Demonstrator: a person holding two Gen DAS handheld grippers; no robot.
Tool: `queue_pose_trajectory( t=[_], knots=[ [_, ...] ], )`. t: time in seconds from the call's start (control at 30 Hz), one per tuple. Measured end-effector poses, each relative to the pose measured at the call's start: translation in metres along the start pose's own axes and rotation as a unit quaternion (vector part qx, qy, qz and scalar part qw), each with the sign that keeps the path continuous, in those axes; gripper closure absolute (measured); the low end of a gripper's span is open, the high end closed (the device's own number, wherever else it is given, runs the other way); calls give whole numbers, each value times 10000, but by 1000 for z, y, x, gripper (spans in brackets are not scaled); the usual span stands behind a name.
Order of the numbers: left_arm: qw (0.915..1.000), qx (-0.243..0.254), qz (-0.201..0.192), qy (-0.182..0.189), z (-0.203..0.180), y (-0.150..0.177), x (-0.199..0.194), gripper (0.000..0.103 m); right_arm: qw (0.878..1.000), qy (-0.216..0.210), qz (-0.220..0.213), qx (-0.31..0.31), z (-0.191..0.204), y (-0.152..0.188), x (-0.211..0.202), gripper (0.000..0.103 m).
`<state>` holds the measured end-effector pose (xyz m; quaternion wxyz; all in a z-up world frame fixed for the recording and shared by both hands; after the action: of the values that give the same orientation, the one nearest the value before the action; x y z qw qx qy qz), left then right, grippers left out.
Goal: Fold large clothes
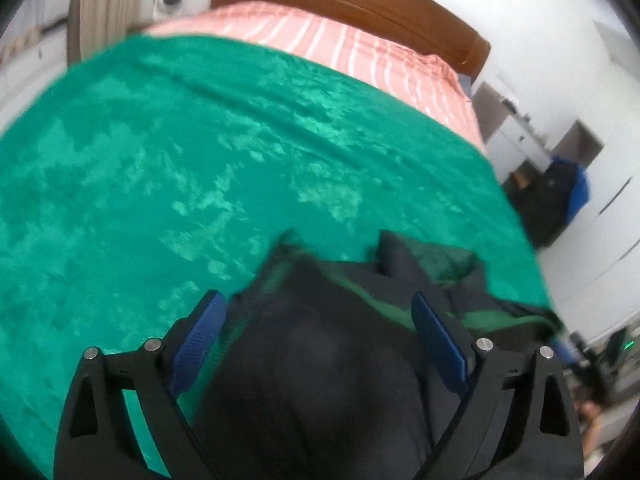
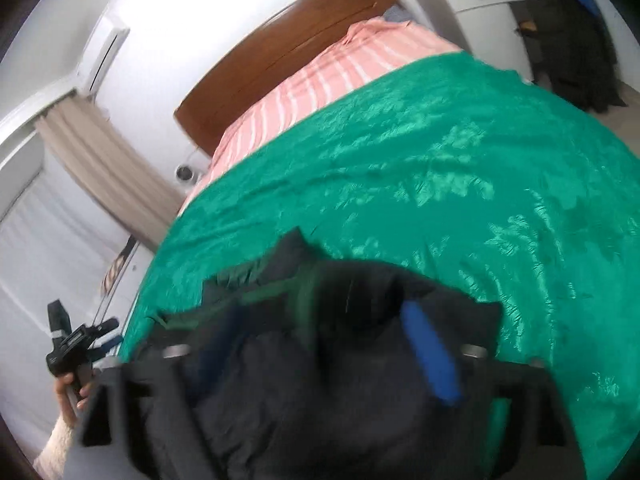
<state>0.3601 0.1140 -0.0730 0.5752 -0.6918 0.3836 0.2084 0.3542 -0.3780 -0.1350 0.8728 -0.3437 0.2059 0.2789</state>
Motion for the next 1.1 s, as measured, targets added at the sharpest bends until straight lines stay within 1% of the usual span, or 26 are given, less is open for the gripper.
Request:
queue_pose_trajectory(
  t=[0.07, 0.1, 0.17, 0.2, 0.23, 0.27, 0.3, 0.33, 0.37, 0.4, 0.43, 0.47, 0.5, 0.53, 0.57, 0.6, 0.73, 1.1],
  knots=[
    [9993, -59, -323, 176, -1, -5, -19, 7, 9990, 146, -294, -315, 10, -4, -14, 13],
    [9988, -18, -439, 212, -3, -2, -25, 3, 9970, 271, -438, -585, 21, -5, -21, 12],
    [9970, 239, -702, 230, -22, -5, -24, 1, 9904, 344, -692, -1143, 51, -5, -27, 5],
    [9962, 434, -731, 180, -33, -7, -18, 1, 9858, 341, -757, -1457, 70, -2, -22, 3],
    [9940, 827, -720, 32, -52, -6, -5, 1, 9820, 338, -738, -1707, 86, 1, -12, 2],
    [9916, 1080, -708, -102, -66, -6, 2, 1, 9763, 330, -651, -2037, 106, 10, 7, 2],
    [9883, 1335, -695, -263, -77, -6, 13, 1, 9726, 349, -583, -2225, 115, 16, 20, 2],
    [9828, 1643, -653, -531, -87, -2, 35, 1, 9661, 481, -515, -2485, 122, 25, 43, 2],
    [9795, 1779, -587, -735, -91, 1, 49, 1, 9604, 683, -476, -2660, 120, 31, 64, 2],
    [9765, 1875, -463, -953, -90, 5, 65, 1, 9550, 980, -330, -2781, 111, 38, 89, 2],
    [9741, 1919, -185, -1186, -81, 15, 92, 1, 9520, 1247, -95, -2793, 96, 47, 113, 3],
    [9759, 1835, -44, -1179, -74, 22, 107, 0, 9565, 1310, 222, -2599, 75, 55, 137, 3],
    [9814, 1625, -41, -1022, -66, 27, 114, 0, 9684, 1043, 211, -2255, 62, 54, 142, 3],
    [9852, 1433, -214, -915, -61, 26, 114, 0, 9746, 858, 86, -2069, 55, 50, 142, 3],
    [9853, 1409, -341, -904, -58, 26, 115, 0, 9775, 758, 57, -1967, 48, 49, 142, 3],
    [9848, 1438, -351, -911, -59, 27, 115, 0, 9796, 691, 91, -1883, 43, 49, 143, 3],
    [9803, 1582, -461, -1086, -61, 32, 123, 0, 9809, 652, 82, -1830, 40, 55, 144, 3],
    [9812, 1562, -429, -1053, -58, 38, 136, 0, 9806, 736, 127, -1812, 36, 58, 158, 2]
  ],
)
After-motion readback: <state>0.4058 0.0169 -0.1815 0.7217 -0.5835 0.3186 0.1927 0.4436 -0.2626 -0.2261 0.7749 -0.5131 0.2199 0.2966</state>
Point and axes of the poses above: each gripper's, at about its wrist camera, not at the fingertips, and x roughly the way its jaws point, z to its left, y to its underside, the point moved 6 cm from there along x, roughly the way its jaws point, and after that the axes turned 12 degrees about x, right-handed, at the moved point
